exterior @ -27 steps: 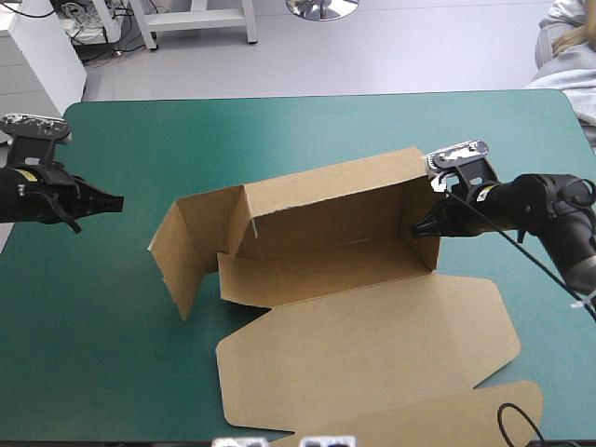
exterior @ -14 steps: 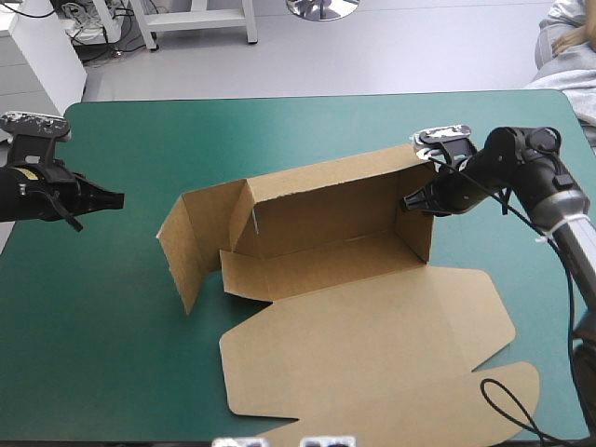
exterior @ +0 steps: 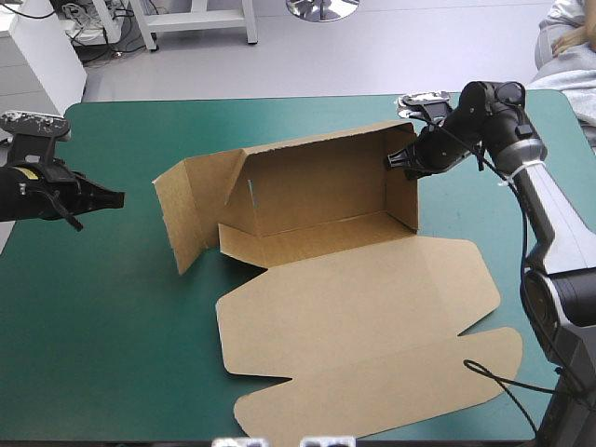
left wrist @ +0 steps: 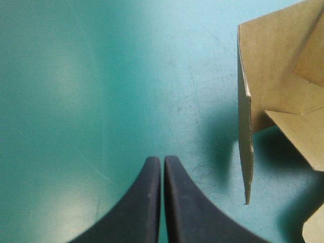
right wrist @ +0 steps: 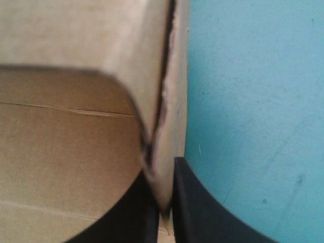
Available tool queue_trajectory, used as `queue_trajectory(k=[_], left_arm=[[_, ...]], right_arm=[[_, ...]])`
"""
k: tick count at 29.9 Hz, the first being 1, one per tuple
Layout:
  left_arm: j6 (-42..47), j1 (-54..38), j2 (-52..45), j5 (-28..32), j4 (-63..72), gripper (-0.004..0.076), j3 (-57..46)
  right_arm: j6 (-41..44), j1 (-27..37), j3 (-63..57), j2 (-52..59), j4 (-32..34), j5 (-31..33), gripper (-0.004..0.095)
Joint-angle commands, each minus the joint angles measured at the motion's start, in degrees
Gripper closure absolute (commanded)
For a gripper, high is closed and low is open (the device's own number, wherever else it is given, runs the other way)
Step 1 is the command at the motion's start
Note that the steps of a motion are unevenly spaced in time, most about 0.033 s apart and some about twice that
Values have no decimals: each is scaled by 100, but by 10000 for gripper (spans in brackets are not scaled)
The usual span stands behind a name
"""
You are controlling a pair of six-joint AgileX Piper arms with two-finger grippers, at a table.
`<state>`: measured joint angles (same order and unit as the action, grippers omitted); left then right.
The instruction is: Fold the box
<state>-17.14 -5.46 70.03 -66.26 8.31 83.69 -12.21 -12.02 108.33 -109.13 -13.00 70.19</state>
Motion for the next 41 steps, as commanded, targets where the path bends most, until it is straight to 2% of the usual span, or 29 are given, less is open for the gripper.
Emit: queue_trajectory(k=[1, 3, 6, 9, 11, 12, 14, 15, 17, 20, 24, 25, 33, 41], left_arm=[[19, -8, -127, 307, 121, 718, 136], [19, -8, -127, 318, 121, 718, 136], [19, -8, -127, 318, 121, 718, 136], [19, -8, -127, 318, 128, 718, 136], [19, -8, -127, 318, 159, 718, 136], [19, -8, -127, 318, 162, 718, 136], [19, -8, -127, 318, 171, 718, 136], [19, -8, -127, 318, 175, 718, 136], [19, -8, -127, 318, 197, 718, 136], [19, -8, -127, 318, 239, 718, 136], [-29, -8, -127, 318, 387, 718, 136], [-41, -8, -127, 318, 387, 718, 136], [-41, -8, -127, 328, 388, 718, 136], [-41, -8, -127, 328, 388, 718, 136]], right_arm=[[-36, 19, 340, 73, -45, -205, 924], [-58, 19, 417, 49, 28, -457, 915], [-71, 19, 462, -41, 176, -789, 821], [-71, 19, 462, -171, 146, -923, 621], [-71, 19, 462, -273, 111, -946, 443], [-71, 19, 462, -346, 96, -976, 317], [-71, 19, 462, -382, 77, -1074, 173], [-71, 19, 462, -382, 77, -1165, 131], [-71, 19, 509, -370, 77, -1233, 121], [-59, 19, 770, -370, 77, -942, 121], [-167, 19, 1218, -370, 77, 91, 121], [-219, 19, 1294, -362, 75, 166, 121], [-362, 19, 1510, -273, -496, 143, 139], [-418, 19, 1532, -781, -522, 143, 155]])
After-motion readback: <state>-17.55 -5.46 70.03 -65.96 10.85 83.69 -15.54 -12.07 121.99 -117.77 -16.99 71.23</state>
